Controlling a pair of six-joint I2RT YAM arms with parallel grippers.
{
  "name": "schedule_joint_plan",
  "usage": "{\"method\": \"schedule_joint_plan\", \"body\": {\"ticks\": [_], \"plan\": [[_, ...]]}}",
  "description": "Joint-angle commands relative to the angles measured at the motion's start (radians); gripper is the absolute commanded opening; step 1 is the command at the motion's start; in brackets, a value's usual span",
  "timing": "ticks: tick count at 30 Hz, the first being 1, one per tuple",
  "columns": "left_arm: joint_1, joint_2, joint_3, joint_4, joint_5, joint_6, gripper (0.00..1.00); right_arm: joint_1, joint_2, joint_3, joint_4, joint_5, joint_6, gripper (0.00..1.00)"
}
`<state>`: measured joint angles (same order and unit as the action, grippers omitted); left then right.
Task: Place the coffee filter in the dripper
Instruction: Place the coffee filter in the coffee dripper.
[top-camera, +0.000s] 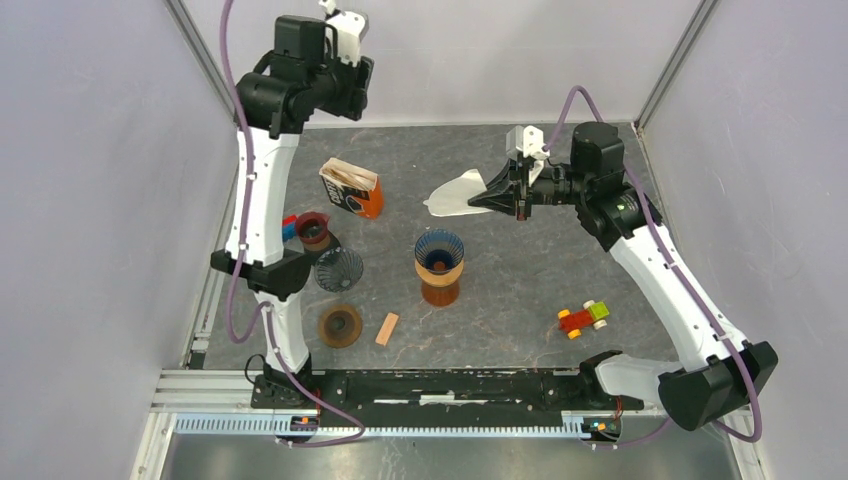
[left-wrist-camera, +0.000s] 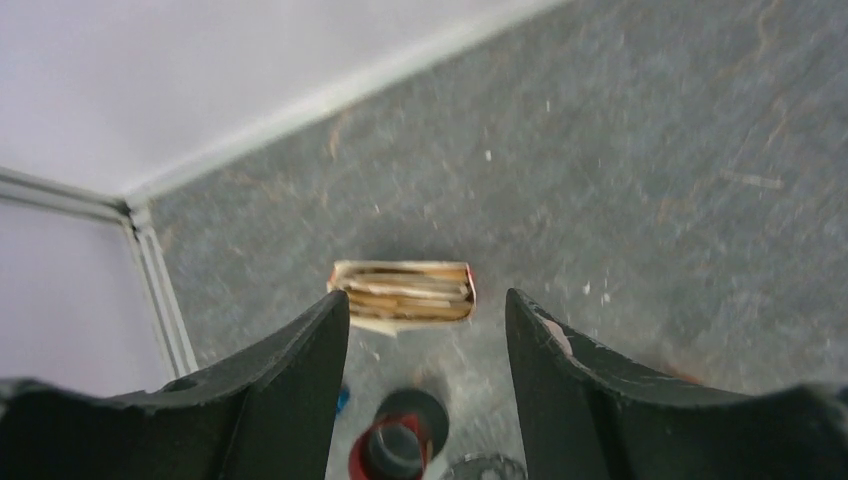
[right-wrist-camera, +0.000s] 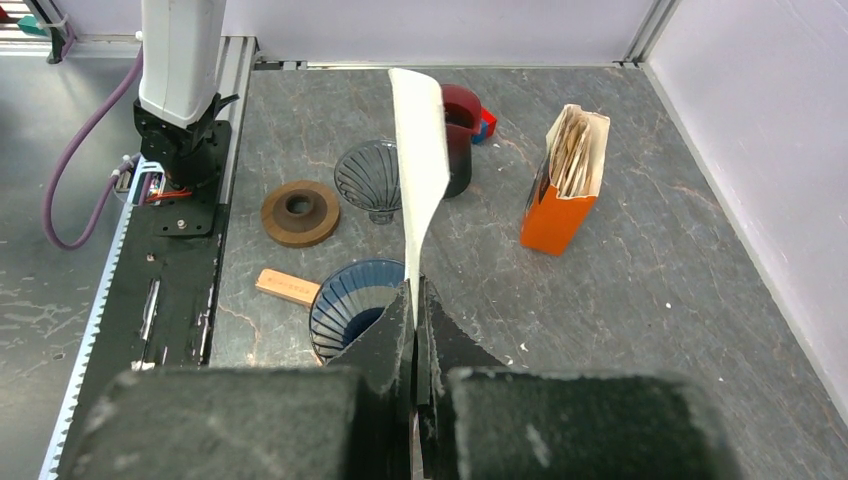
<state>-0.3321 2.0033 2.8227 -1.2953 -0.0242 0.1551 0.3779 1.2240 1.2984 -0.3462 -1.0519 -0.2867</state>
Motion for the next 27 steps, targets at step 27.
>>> {"method": "schedule_joint_plan", "body": {"ticks": [27], "plan": [[0.107,-0.634,-1.205,0.747,0.341,-0.122,0.64,0.012,0.038,0.02,0.005,0.027,-0.011,0.0]]}}
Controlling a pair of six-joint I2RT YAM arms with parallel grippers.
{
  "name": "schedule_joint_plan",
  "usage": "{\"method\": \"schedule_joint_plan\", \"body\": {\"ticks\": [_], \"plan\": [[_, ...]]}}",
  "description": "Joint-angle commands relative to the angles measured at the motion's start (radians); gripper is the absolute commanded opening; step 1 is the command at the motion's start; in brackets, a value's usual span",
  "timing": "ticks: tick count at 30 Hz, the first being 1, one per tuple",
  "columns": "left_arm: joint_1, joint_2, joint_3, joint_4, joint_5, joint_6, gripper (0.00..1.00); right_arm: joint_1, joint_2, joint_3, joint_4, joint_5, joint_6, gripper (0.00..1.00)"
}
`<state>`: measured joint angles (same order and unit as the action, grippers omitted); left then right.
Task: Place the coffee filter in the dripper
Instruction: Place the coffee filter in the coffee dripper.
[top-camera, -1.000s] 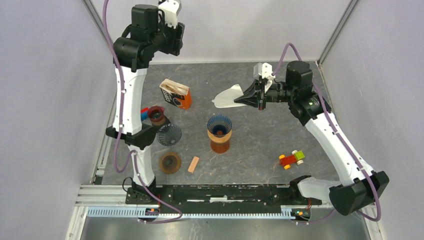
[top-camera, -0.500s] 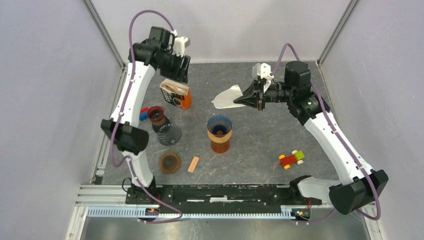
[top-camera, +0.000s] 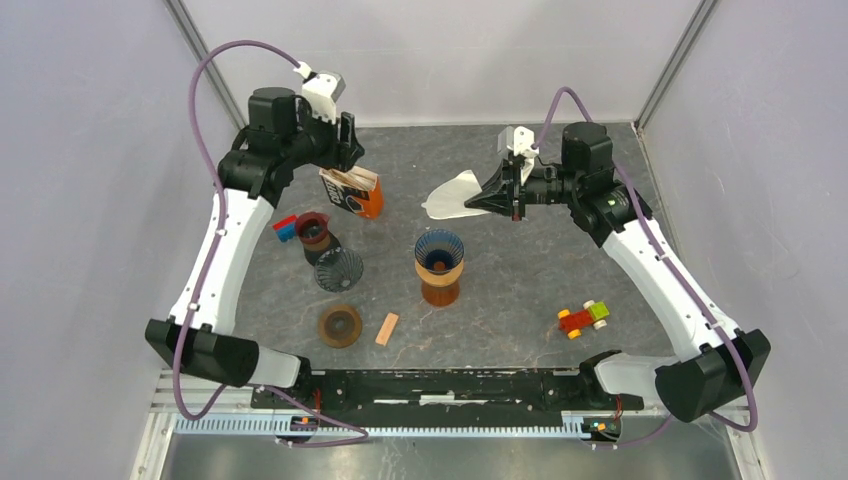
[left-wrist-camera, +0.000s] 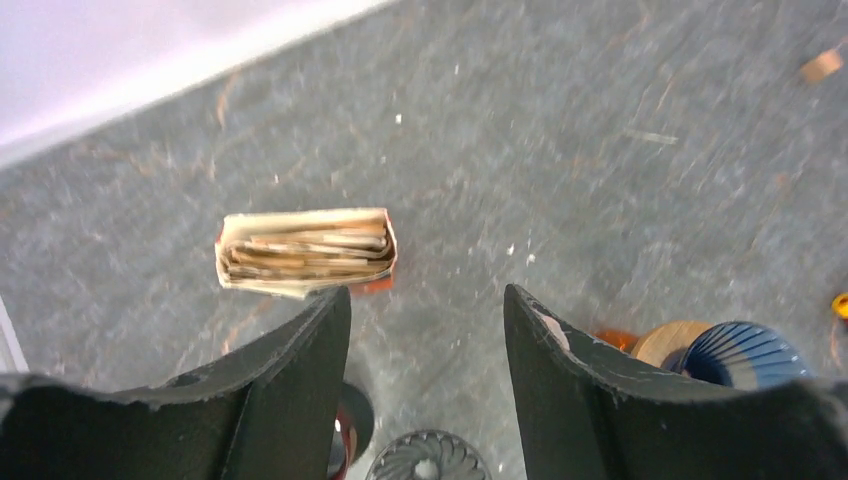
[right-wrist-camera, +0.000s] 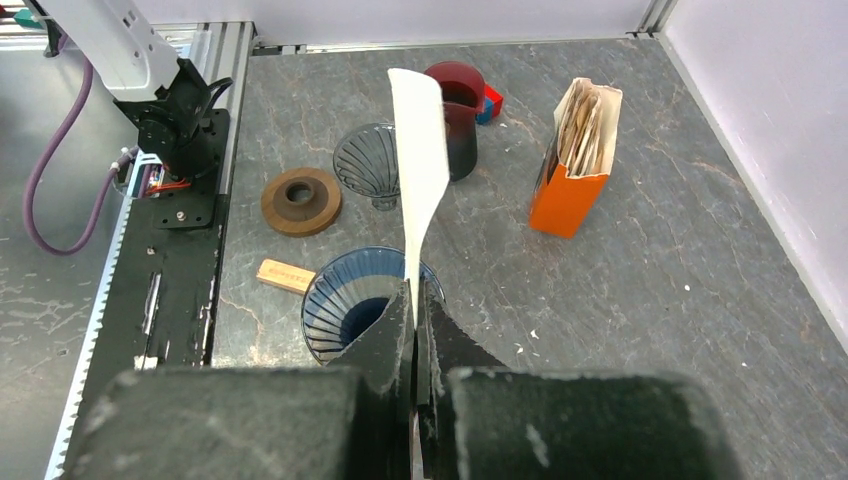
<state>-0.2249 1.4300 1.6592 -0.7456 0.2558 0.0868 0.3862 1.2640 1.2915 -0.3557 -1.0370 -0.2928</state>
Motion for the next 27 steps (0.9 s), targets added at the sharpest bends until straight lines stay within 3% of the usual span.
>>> {"method": "schedule_joint_plan", "body": {"ticks": [1,5,8,12,16,23,27], "plan": [[-0.001,-0.071,-0.051,0.211,0.098,-0.055,0.64,0.006,0.001,0.033,0.014,0.012,-0.005,0.0],[0.0,-0.11,-0.071,0.229,0.285,-0.018,0.64,0.024,0.025,0.065,0.002,-0.002,-0.014,0.0],[-0.001,-0.17,-0.114,0.217,0.526,0.082,0.65,0.037,0.038,0.066,0.005,-0.049,-0.016,0.0],[-0.007,-0.184,-0.075,0.011,0.761,0.284,0.66,0.055,0.038,0.049,-0.028,-0.111,-0.085,0.0],[-0.042,-0.202,-0.08,-0.108,0.815,0.395,0.66,0.064,0.024,0.031,-0.084,-0.192,-0.16,0.0],[-0.175,-0.229,-0.195,-0.09,0.783,0.423,0.63,0.07,0.021,-0.006,-0.059,-0.269,-0.144,0.0],[-0.19,-0.247,-0.224,-0.057,0.778,0.401,0.6,0.07,0.018,-0.028,-0.042,-0.294,-0.13,0.0]]}}
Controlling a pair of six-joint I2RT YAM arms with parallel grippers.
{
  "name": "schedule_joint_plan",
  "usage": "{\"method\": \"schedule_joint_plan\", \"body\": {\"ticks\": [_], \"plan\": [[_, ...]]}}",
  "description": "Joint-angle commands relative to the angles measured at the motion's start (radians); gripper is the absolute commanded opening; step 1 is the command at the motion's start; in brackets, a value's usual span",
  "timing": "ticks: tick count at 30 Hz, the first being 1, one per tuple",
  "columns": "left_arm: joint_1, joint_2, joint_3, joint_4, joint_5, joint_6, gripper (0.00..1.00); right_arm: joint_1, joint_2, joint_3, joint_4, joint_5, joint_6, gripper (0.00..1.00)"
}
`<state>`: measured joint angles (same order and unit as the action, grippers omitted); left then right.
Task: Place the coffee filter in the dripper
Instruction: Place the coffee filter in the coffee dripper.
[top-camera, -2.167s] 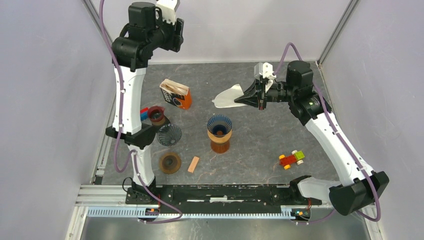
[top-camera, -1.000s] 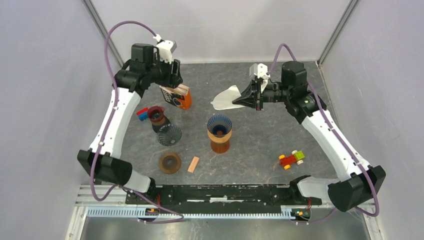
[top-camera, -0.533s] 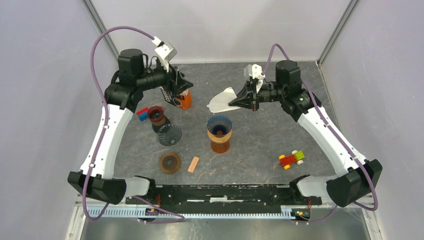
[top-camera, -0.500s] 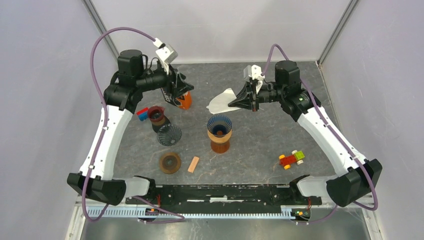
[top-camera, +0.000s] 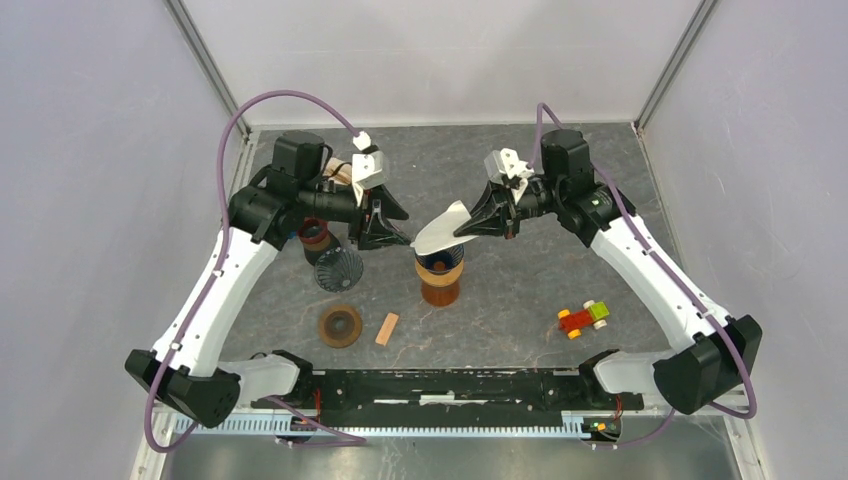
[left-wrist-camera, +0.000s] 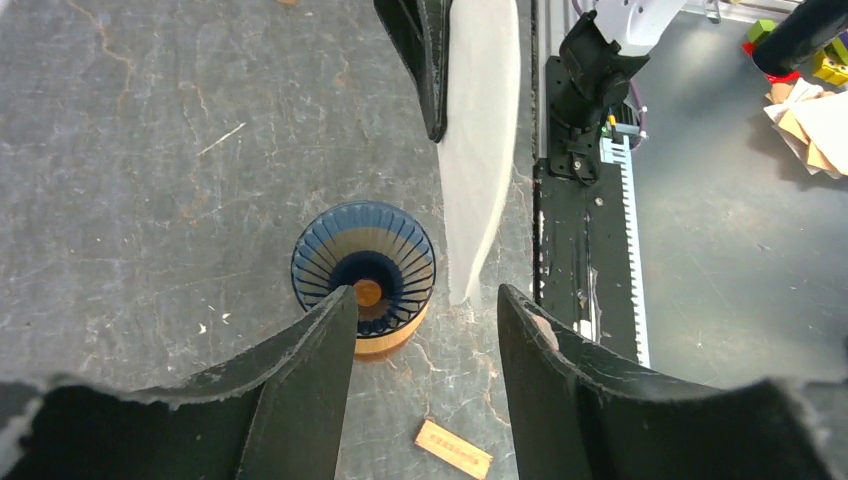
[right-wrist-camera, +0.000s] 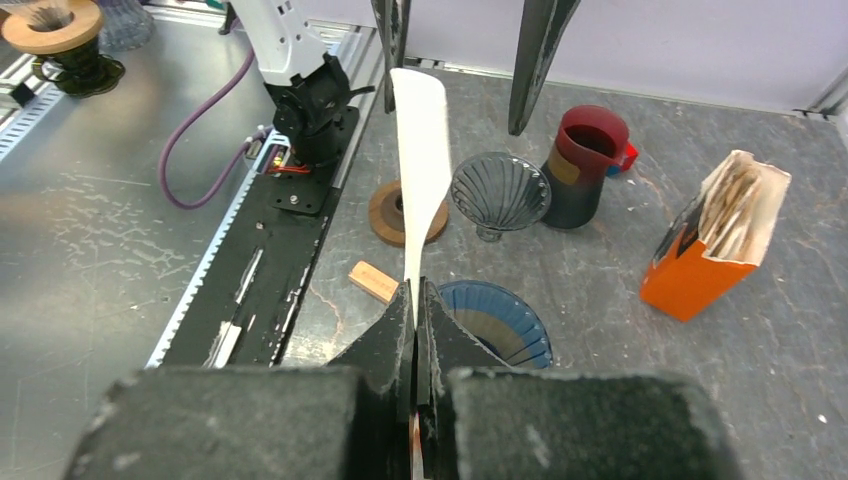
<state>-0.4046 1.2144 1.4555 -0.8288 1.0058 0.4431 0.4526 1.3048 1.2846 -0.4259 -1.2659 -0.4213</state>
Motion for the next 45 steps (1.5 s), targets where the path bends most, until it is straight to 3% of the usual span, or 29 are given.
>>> {"method": "schedule_joint_plan", "body": {"ticks": [1,20,33,45], "plan": [[-0.01,-0.034,-0.022,0.026,0.024,0.045,0.59,0.003,-0.024,-0.027,0.04,-0.071,0.008,0.0],[-0.053,-0.048,-0.085,0.088,-0.036,0.03,0.6,0.002,-0.029,-0.056,0.154,-0.093,0.124,0.0],[-0.025,-0.049,0.017,0.043,-0.096,0.033,0.6,0.002,-0.034,-0.071,0.067,-0.054,0.023,0.0],[-0.031,-0.049,-0.076,0.106,-0.062,0.018,0.61,0.002,-0.036,-0.062,0.136,-0.072,0.106,0.0]]}}
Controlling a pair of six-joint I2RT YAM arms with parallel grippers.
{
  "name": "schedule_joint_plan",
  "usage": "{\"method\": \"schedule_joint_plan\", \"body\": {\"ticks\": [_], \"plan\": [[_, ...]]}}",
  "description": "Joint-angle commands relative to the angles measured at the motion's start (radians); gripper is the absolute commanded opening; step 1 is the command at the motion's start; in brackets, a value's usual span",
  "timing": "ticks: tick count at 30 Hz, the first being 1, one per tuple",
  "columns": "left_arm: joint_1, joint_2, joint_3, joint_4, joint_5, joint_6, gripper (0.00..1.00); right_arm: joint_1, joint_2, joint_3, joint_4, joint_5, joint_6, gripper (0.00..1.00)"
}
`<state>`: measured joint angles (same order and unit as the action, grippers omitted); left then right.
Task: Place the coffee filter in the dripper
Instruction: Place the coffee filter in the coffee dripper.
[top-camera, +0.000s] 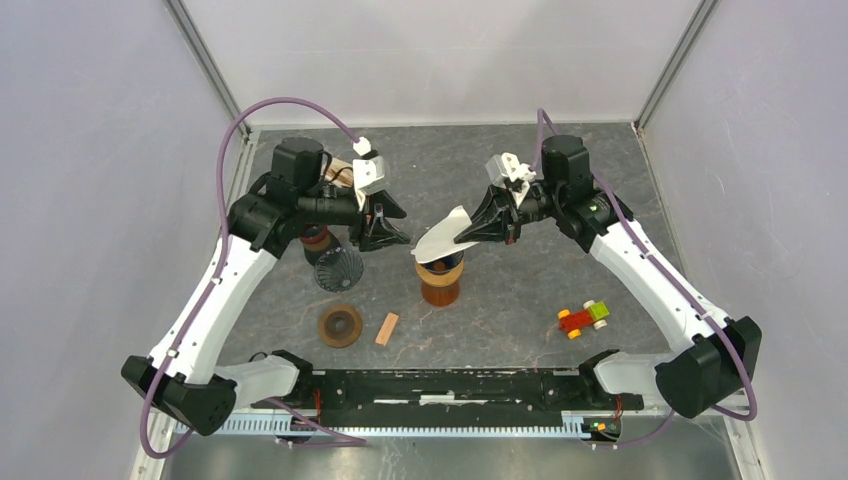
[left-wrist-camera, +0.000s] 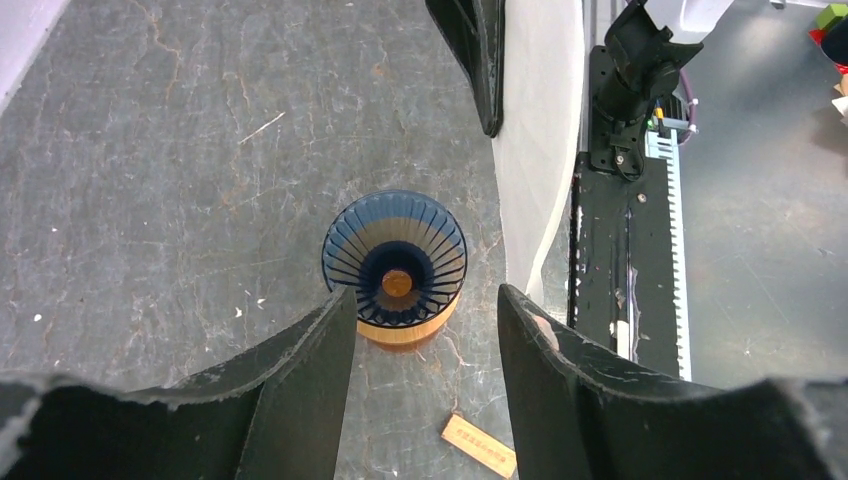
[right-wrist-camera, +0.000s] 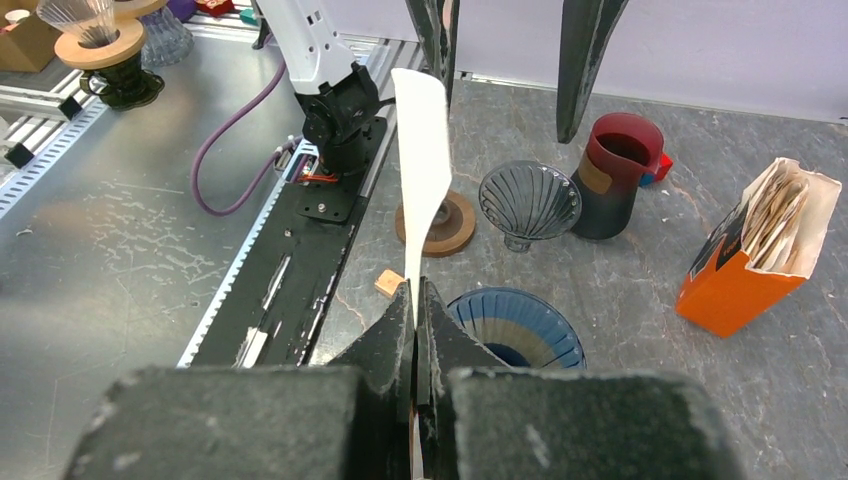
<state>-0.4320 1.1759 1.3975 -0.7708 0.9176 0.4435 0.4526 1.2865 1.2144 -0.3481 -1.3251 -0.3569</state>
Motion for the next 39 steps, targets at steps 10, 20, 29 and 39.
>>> {"method": "schedule_joint_plan", "body": {"ticks": [10,20,29,39], "plan": [[-0.016,-0.014,-0.043,0.048,0.052,0.011,0.61,0.003,0.002,0.018,0.104,0.021,0.091,0.0],[-0.016,-0.028,-0.03,0.03,0.053,0.008,0.61,0.002,0.01,0.02,0.097,0.06,0.085,0.0],[-0.016,-0.016,-0.038,0.057,0.06,-0.005,0.61,0.001,0.01,0.023,0.1,0.058,0.093,0.0],[-0.023,0.02,-0.018,0.13,0.07,-0.059,0.61,0.003,0.008,0.006,0.124,0.048,0.114,0.0]]}}
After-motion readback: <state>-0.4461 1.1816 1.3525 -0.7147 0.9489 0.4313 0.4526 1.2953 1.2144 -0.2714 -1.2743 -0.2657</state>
